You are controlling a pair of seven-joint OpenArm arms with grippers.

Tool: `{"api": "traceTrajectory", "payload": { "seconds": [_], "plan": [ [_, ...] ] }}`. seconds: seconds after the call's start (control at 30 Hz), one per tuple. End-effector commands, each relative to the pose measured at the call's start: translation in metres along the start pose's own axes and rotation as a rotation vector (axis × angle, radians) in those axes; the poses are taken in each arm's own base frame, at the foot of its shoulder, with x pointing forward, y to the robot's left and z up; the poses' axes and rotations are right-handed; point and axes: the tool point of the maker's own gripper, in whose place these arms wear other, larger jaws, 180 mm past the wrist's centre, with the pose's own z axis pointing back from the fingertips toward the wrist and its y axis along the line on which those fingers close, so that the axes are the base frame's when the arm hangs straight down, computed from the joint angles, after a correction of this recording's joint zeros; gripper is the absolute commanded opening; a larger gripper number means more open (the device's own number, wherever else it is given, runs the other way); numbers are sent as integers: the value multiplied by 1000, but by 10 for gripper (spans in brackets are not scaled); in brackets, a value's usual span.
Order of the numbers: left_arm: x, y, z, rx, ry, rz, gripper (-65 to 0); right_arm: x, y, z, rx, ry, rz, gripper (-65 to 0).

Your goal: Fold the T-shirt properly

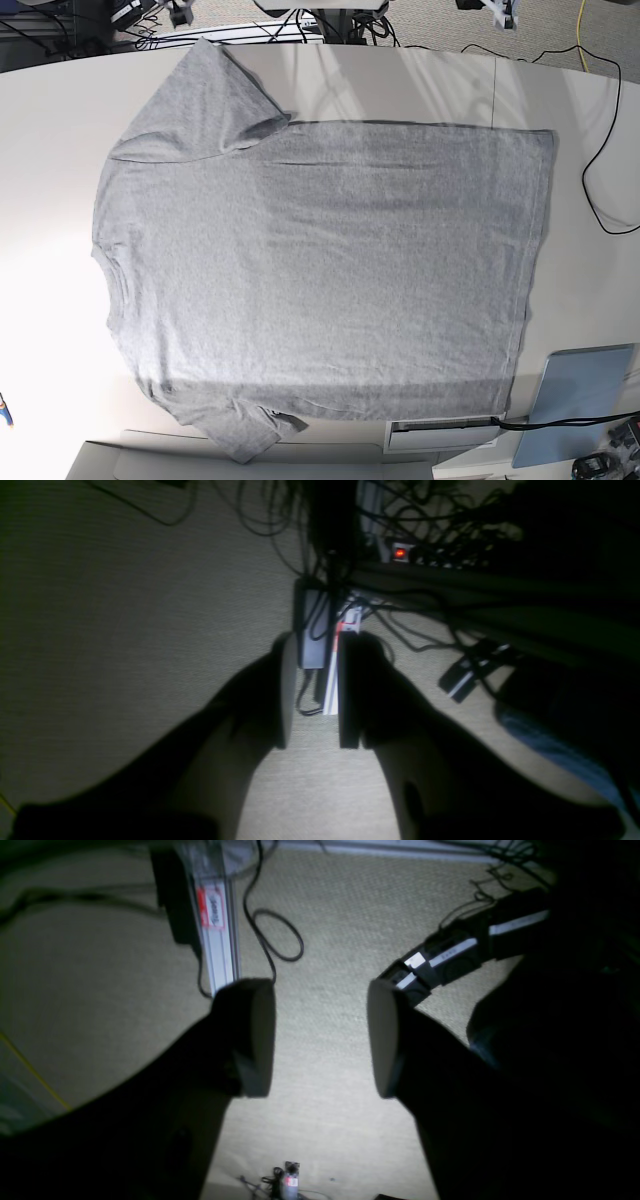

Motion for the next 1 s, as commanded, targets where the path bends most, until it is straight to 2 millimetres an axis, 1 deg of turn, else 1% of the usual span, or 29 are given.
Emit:
{"api": "traceTrajectory", "payload": {
  "seconds": [0.0,0.1,0.23,0.3,0.37,0.53,0.63,0.7,0.83,0.97],
  "plan": [
    [-4,-2,7,-7,-9,-8,-510,2,-7,7,-6,-29,-2,-363],
    [-9,-17,15,-34,-6,-42,-511,-1,-7,23,-2,-54,-29,-363],
    [-15,-48,32,-109,7,-109,-511,-10,-9,46,-12,-67,-18,-363],
    [-13,-51,41,-75,10,-138,-511,-14,-11,59,-24,-72,12,-363],
    [-6,-56,54,-61,3,-157,-510,-16,-9,73,-18,-80,50,-363],
    [24,-66,96,-58,-49,-242,-510,-16,4,114,85,-105,65,-363],
    [47,-73,122,-28,-96,-318,-510,-8,3,143,119,-136,100,-363],
    [64,-83,139,-14,-139,-366,-510,-2,0,163,117,-151,160,-363],
    [101,-105,172,-7,-223,-469,-510,16,-1,201,87,-178,274,-363],
    [142,-116,200,20,-310,-585,-510,48,-7,239,20,-248,368,-363]
  ]
}}
